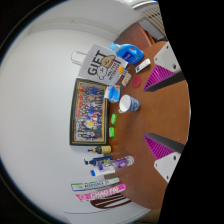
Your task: Pour water
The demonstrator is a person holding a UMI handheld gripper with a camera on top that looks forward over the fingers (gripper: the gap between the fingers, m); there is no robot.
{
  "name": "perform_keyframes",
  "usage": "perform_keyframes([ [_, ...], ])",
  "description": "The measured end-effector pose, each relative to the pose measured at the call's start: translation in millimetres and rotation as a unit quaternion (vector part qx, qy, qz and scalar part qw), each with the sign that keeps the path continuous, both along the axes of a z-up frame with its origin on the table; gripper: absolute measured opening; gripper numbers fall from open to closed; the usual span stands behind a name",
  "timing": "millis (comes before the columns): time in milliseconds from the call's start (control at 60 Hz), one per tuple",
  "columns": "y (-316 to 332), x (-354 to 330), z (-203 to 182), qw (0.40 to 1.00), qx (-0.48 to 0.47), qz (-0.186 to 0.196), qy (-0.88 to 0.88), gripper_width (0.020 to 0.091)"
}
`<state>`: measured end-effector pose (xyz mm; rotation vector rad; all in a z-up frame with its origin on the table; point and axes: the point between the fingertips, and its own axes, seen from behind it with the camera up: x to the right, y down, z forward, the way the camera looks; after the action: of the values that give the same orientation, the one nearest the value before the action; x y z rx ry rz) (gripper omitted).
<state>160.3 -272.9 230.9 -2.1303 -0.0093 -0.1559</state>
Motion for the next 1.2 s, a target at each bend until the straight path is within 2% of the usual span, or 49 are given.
perform_keyframes([
  [150, 14.0, -40.8, -16.8, 1.0, -0.012, 0.024, 0.008, 0.0855],
  [433, 95.2, -194.4, -54.9, 0.995, 0.006, 0.085, 0.045, 0.0858],
  [617, 180.5, -256.9, -89.4, 0.995, 0.037, 0.076, 0.059, 0.086],
  [783, 252.0, -280.9, -119.7, 0.994, 0.074, 0.067, 0.052, 0.0836],
  [900, 285.7, -290.5, -138.7, 0.993, 0.088, 0.066, 0.05, 0.0754],
  [1017, 301.5, -285.3, -154.7, 0.994, 0.09, 0.056, 0.037, 0.0513],
  [1083, 303.3, -287.2, -151.9, 0.992, 0.103, 0.06, 0.044, 0.0481],
  [1200, 300.2, -287.1, -151.6, 0.99, 0.102, 0.07, 0.064, 0.0355],
])
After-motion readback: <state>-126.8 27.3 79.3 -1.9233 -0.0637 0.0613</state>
